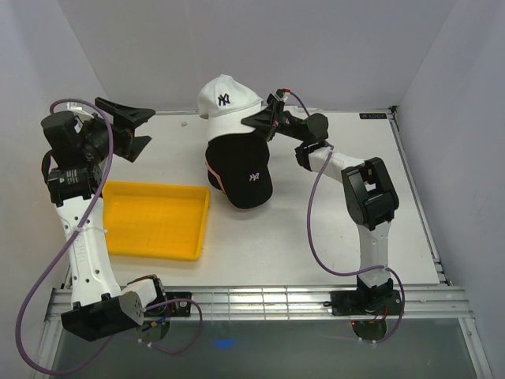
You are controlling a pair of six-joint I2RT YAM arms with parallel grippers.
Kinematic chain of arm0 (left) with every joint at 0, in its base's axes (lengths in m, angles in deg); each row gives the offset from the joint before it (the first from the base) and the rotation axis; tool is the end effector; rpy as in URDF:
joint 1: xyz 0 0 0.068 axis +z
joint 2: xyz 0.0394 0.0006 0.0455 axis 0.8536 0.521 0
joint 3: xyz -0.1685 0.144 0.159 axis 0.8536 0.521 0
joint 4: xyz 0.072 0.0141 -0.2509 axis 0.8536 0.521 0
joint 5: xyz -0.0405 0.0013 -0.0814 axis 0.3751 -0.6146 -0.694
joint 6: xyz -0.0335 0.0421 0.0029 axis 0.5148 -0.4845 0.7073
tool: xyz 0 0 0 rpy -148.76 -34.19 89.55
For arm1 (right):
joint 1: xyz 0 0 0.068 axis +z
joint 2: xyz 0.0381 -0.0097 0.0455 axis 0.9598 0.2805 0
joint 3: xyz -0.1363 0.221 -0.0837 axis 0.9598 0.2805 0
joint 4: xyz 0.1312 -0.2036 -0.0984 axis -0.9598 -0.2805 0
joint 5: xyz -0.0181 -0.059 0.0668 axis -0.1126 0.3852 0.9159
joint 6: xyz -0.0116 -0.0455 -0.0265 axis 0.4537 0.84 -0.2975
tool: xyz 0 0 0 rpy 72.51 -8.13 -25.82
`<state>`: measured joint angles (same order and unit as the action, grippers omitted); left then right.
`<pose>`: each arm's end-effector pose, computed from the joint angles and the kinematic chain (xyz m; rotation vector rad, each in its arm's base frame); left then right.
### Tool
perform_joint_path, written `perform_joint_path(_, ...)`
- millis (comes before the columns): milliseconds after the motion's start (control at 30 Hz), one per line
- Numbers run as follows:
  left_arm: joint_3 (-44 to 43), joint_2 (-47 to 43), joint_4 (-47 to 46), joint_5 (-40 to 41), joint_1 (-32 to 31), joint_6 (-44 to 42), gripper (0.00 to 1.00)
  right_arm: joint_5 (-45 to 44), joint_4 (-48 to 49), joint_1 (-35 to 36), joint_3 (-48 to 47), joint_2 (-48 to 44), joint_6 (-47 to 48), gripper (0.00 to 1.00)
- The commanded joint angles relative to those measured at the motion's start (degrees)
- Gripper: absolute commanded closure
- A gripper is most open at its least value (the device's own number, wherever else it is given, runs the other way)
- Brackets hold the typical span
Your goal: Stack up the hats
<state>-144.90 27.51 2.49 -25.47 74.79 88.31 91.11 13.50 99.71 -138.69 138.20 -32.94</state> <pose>0.2121 0.0397 0.4564 -0.8751 1.7999 -1.1277 0.4026 0.2262 0.3059 0.0487 1.6170 2.4568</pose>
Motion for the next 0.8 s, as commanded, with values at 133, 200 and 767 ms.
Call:
perform_joint_path(133,-1.8,-0.4,-0.9,-0.1,-0.4,-0.8,0.07,0.3,32.9,0.5,-0.3,-2.3,-20.3,0.92)
perform_joint_path(200,-1.9,-0.5,-0.9,-0.1,-0.4,-0.8,0.07,-0.2,34.2,0.5,1.5,-3.5,-20.2,0.92)
perform_joint_path(767,-1.4,-0.7,-0.9,-0.3,-0.6,-0.8,0.07,2.1,34.2,0.9,8.9,-10.0,-17.2,0.92)
